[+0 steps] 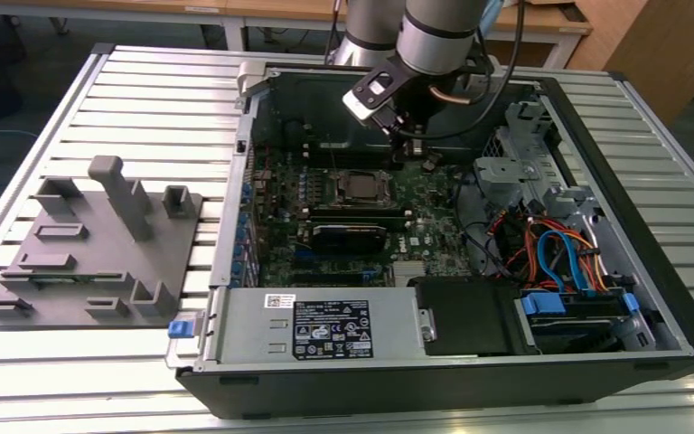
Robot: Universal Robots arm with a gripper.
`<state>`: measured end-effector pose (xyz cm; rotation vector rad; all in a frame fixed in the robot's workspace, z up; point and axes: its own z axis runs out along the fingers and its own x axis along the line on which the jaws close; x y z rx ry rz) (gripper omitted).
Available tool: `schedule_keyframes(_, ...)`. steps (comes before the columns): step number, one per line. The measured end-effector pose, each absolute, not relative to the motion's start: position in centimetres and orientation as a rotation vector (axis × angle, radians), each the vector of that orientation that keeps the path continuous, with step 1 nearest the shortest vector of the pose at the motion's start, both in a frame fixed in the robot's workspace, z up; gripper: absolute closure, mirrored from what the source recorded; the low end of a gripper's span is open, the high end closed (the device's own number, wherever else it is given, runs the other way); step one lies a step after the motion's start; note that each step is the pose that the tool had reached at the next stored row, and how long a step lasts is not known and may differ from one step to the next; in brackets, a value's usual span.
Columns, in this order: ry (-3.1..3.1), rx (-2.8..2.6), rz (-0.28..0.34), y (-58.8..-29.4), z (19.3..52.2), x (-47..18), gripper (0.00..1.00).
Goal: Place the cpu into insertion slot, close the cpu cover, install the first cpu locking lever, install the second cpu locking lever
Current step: 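Close the cpu cover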
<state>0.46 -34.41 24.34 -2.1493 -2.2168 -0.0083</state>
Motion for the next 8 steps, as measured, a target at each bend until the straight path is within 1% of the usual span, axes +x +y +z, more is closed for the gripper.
schedule_keyframes(8,-2.217,-2.149,-0.009,-34.46,24.12,-0.15,0.89)
